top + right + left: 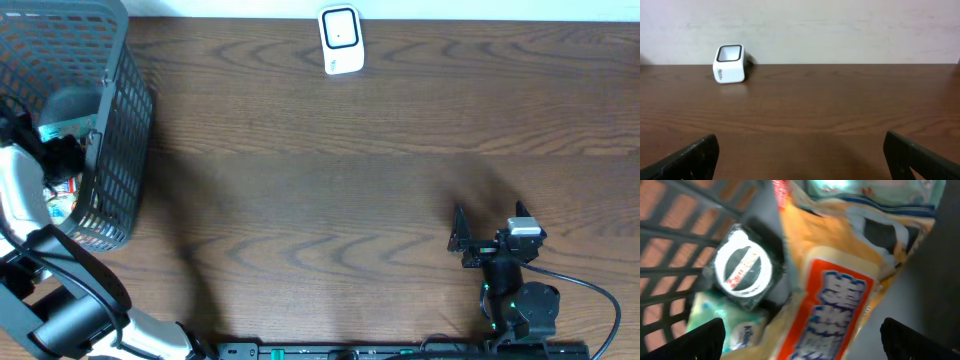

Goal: Scan the item barcode
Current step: 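Reach the left gripper into the grey basket toward the orange snack bag, then grasp the orange snack bag with the left gripper and lift it out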

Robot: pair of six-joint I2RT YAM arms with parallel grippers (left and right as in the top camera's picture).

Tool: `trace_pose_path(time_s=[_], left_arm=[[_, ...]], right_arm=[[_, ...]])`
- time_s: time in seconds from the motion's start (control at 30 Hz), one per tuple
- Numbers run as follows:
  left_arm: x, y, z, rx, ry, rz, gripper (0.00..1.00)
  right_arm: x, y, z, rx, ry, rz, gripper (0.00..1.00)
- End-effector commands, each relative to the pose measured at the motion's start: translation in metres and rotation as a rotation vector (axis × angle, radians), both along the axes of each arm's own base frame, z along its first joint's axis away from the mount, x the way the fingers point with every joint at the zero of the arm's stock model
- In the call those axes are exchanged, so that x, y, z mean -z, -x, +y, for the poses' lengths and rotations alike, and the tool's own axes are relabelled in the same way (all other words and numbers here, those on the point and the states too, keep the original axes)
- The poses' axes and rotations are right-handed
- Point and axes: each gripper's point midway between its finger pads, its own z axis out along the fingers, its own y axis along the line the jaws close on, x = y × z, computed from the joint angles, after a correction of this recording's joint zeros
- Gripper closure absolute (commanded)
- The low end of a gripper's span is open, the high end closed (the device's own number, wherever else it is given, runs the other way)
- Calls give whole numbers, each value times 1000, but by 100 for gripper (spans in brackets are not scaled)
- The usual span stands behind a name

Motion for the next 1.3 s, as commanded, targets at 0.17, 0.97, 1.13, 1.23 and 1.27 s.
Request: trace_pose_path(time_s=[0.17, 0.97, 1.13, 1.23, 1.27], left_arm=[[28, 4, -11, 45, 8, 37, 6], [-17, -8, 2, -80, -69, -133, 93], [-113, -13, 5, -224, -147, -445, 93], [-173, -6, 0, -277, -191, -637, 92], [-189, -2, -2, -283, -205, -683, 93]], right_arm=[[1, 0, 3, -14, 11, 1, 1], [1, 0, 3, -14, 11, 1, 1], [1, 0, 3, -14, 11, 1, 1], [1, 0, 3, -14, 11, 1, 1], [1, 0, 3, -14, 11, 1, 1]])
